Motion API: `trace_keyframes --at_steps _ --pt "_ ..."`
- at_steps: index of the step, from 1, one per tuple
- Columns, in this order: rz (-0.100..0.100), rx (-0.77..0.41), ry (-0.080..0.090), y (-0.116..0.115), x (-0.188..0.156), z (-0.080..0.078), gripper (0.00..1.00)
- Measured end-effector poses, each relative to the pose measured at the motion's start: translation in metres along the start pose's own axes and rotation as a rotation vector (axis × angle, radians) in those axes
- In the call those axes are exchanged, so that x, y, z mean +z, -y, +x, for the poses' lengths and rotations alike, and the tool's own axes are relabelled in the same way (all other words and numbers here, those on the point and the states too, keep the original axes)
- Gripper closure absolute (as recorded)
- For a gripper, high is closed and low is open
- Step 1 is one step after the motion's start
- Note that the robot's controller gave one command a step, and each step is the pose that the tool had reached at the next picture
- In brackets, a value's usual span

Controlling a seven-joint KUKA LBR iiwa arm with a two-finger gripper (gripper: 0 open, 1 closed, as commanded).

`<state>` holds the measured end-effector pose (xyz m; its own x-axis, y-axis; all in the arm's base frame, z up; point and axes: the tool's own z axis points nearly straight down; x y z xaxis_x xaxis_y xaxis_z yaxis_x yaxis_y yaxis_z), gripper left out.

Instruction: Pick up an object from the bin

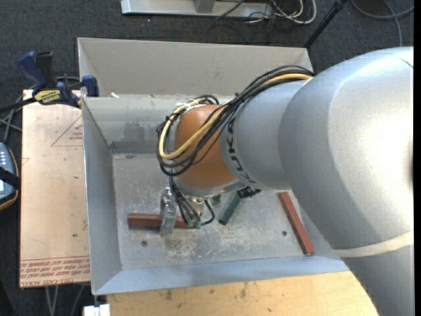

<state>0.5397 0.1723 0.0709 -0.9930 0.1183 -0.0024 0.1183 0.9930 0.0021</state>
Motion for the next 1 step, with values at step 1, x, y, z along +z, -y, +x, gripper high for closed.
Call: trace_keyframes --at_steps 1 --pt "0.0 0.0 0.0 0.0 0.0 0.0 1.0"
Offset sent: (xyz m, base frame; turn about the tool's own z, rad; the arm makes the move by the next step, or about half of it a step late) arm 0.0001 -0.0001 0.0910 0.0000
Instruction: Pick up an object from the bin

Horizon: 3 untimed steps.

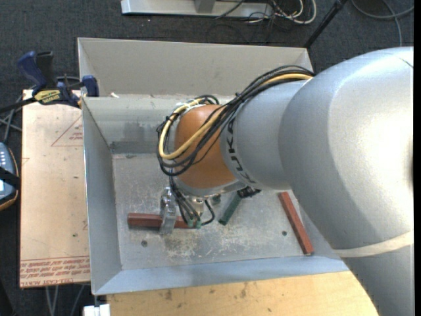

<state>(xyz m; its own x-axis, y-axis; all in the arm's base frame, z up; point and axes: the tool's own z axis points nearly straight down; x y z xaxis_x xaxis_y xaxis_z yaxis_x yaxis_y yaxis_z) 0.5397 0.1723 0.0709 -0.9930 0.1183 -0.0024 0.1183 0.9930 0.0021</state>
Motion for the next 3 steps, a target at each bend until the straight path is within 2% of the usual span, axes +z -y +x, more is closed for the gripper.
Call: trace_keyframes --at_steps 1,2,3 --pt "0.002 0.0 -0.004 0.001 -0.003 0.001 1.0" --pt "0.004 0.001 -0.011 0.001 -0.023 0.003 1.0" --pt "0.001 0.0 -0.001 0.0 -0.039 0.0 1.0"
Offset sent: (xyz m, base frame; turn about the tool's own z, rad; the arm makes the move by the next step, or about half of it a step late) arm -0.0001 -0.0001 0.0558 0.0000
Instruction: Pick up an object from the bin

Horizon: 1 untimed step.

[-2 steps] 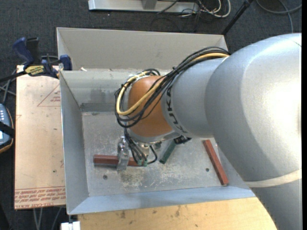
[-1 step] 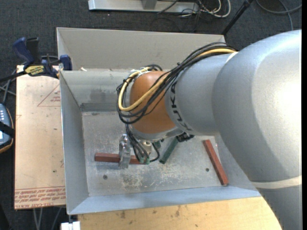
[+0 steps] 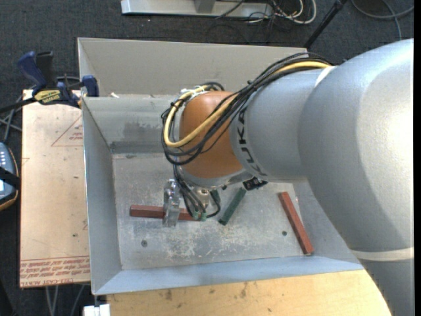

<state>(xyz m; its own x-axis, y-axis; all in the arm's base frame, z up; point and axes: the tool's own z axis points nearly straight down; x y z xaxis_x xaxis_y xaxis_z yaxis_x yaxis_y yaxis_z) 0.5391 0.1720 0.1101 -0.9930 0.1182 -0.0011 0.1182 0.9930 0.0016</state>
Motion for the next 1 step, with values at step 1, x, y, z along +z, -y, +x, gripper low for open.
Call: trace_keyframes --at_steps 1 --pt "0.0 -0.001 0.0 0.0 -0.0106 -0.0001 1.0"
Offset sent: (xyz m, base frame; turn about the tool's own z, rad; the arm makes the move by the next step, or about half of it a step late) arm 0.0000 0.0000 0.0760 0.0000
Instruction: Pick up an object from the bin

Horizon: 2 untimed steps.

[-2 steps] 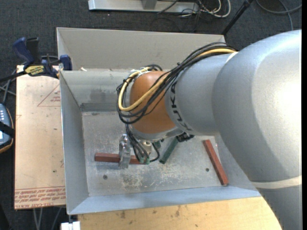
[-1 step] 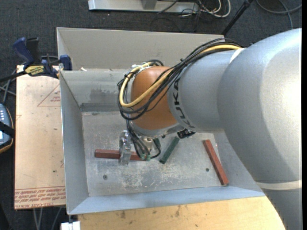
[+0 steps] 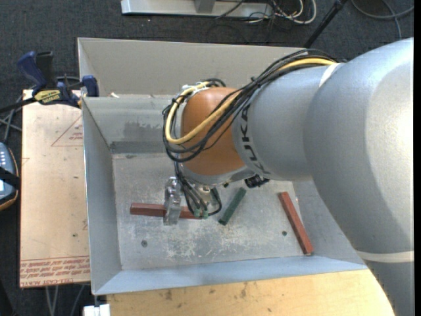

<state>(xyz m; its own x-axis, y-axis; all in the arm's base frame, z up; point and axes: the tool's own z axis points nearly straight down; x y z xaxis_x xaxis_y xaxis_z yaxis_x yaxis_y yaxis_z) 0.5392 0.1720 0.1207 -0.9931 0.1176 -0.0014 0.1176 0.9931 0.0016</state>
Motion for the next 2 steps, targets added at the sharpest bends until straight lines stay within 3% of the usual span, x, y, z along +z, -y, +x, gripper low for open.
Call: trace_keyframes --at_steps 2 --pt "0.0 -0.001 -0.001 0.0 -0.025 0.0 1.0"
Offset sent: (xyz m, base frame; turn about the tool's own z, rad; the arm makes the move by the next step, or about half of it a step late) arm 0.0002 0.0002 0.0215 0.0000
